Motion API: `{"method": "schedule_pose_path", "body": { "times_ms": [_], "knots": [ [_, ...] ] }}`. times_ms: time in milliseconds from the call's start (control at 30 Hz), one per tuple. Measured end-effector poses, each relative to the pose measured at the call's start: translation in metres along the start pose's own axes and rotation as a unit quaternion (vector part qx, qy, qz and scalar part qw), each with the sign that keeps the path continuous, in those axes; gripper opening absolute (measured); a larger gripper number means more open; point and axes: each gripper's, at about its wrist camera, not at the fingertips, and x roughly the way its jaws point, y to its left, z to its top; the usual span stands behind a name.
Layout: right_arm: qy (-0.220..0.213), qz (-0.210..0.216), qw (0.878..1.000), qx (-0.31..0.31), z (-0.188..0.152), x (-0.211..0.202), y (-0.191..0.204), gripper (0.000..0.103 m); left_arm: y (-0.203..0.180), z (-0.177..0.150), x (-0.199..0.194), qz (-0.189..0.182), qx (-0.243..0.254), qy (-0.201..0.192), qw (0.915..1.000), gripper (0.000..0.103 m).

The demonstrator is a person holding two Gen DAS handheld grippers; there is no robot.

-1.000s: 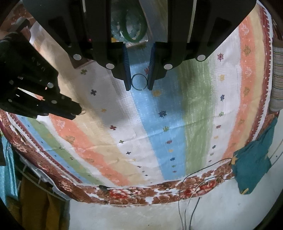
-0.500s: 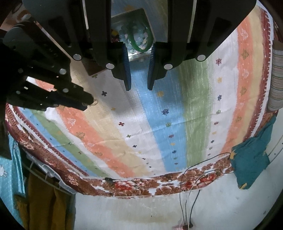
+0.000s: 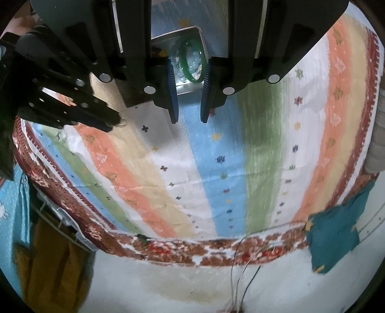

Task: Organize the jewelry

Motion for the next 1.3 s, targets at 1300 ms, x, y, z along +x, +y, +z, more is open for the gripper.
{"method": "schedule_pose_path", "body": {
  "times_ms": [1300],
  "knots": [
    [0.02, 0.013, 1.0, 0.008, 0.005, 0.008, -0.006, 0.012, 0.021, 0.0, 0.15, 0.051, -0.1, 0.289, 0.9506, 0.043]
  ]
}}
